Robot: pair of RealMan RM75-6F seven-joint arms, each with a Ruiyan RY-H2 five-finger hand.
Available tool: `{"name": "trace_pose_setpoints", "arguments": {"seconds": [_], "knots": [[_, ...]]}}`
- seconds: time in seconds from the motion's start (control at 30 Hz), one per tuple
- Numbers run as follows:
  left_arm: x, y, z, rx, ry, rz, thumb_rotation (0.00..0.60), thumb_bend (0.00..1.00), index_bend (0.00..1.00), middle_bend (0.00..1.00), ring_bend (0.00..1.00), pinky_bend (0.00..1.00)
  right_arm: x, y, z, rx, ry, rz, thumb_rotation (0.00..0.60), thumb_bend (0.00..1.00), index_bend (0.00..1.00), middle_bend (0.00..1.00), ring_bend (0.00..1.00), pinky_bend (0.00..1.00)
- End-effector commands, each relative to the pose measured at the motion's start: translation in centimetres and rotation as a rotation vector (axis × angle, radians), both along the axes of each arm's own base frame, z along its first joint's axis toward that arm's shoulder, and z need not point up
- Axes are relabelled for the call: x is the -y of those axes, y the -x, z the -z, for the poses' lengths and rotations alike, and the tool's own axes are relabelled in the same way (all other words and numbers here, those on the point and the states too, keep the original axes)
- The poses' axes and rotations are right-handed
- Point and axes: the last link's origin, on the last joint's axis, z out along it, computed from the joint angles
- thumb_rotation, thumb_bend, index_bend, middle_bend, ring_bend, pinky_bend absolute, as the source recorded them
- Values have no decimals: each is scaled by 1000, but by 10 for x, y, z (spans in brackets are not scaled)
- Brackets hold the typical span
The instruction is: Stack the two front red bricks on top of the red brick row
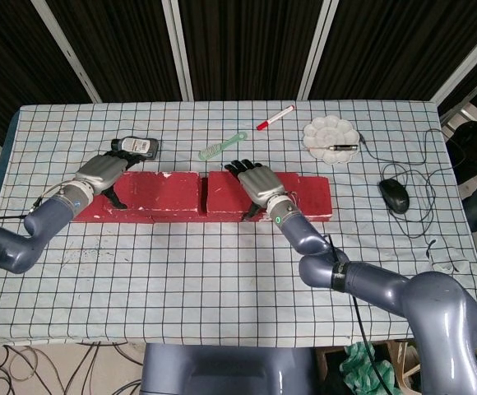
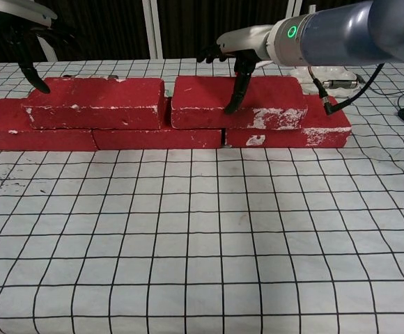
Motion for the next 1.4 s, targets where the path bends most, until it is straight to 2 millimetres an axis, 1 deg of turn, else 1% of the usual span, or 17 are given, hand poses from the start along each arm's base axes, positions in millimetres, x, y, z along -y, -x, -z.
{"name": "trace_pose_setpoints", "arguments": {"seconds": [0.03, 0.1, 0.13, 0.2, 0.27, 0.4, 0.53, 0.63, 0.8, 1.07, 1.4], "knots": [[18, 18, -16, -9, -31, 13, 600, 0, 87, 120, 0, 64, 0, 2, -12, 28, 33, -6, 600, 0, 0, 2, 0, 141], [28, 30, -22, -18, -44, 7, 600, 0, 89, 120, 0, 64, -1, 5, -19, 47, 49, -8, 600, 0, 0, 2, 0, 141], [30, 32, -23, -19, -45, 6, 600, 0, 92, 120, 0, 64, -1, 6, -20, 49, 51, -9, 600, 0, 0, 2, 0, 141], [44, 47, -27, -33, -37, -19, 600, 0, 100, 120, 0, 63, -4, 12, -28, 45, 63, -20, 600, 0, 0, 2, 0, 141], [51, 57, -29, -52, -32, -29, 600, 0, 107, 120, 0, 62, -7, 16, -34, 44, 72, -29, 600, 0, 0, 2, 0, 141], [60, 74, -31, -101, -37, -30, 600, 0, 121, 120, 0, 61, -15, 25, -47, 59, 97, -41, 600, 0, 0, 2, 0, 141], [63, 84, -29, -132, -39, -35, 600, 0, 126, 120, 0, 61, -23, 33, -60, 65, 126, -52, 600, 0, 0, 3, 0, 141], [63, 87, -29, -147, -50, -25, 600, 0, 131, 121, 0, 61, -28, 40, -69, 73, 145, -50, 600, 0, 0, 3, 0, 141], [64, 91, -28, -186, -52, -21, 600, 0, 157, 123, 0, 61, -31, 52, -75, 67, 152, -26, 600, 0, 0, 3, 0, 141], [65, 92, -23, -207, -50, -31, 600, 0, 166, 123, 0, 61, -30, 64, -79, 76, 162, 1, 600, 0, 0, 3, 0, 141], [64, 95, -4, -222, -14, -65, 600, 0, 136, 123, 0, 61, -28, 76, -78, 71, 164, 24, 600, 0, 0, 4, 0, 141]]}}
